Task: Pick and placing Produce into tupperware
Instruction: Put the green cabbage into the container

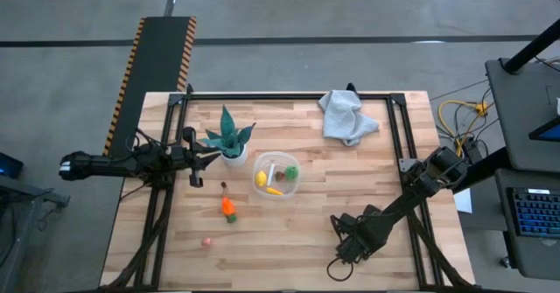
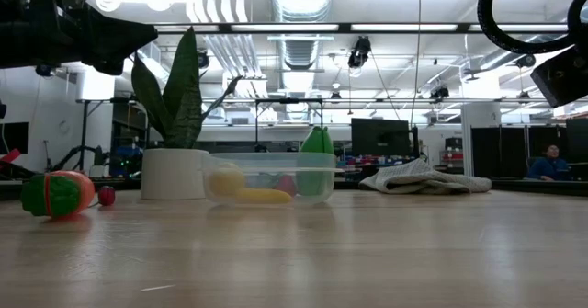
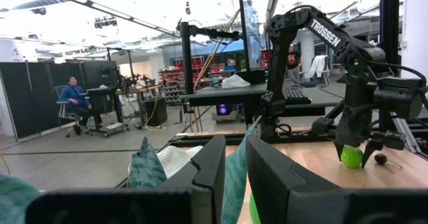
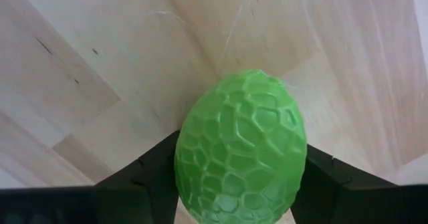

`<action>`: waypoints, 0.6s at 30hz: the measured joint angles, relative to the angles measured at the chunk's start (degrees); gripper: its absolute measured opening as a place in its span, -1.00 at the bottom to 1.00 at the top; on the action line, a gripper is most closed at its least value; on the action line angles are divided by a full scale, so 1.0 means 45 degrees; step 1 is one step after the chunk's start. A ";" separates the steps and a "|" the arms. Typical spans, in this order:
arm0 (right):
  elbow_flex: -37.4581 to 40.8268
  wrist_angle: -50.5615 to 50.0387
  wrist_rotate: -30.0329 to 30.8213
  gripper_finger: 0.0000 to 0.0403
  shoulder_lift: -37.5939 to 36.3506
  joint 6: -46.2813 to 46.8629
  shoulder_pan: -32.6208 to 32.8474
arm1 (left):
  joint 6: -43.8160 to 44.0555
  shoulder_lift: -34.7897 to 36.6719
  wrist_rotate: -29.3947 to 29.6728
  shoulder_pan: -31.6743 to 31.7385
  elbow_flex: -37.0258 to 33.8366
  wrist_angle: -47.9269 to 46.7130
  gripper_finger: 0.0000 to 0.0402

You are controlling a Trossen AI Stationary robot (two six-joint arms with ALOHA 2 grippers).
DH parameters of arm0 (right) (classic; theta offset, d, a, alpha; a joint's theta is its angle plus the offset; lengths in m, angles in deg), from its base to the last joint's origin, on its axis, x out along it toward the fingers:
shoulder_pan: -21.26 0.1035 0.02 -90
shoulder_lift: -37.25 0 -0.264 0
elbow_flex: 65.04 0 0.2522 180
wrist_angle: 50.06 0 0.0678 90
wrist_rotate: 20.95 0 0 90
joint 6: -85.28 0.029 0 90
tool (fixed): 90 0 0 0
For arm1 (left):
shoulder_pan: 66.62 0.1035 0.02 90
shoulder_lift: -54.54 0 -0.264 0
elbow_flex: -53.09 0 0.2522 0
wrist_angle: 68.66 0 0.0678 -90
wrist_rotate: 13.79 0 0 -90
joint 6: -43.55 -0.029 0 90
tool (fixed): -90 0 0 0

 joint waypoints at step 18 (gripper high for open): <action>0.0001 0.0109 0.0351 0.00 -0.0297 -0.0344 -0.0039 | 0.0000 0.0005 0.0000 0.0001 0.0000 0.0001 -0.76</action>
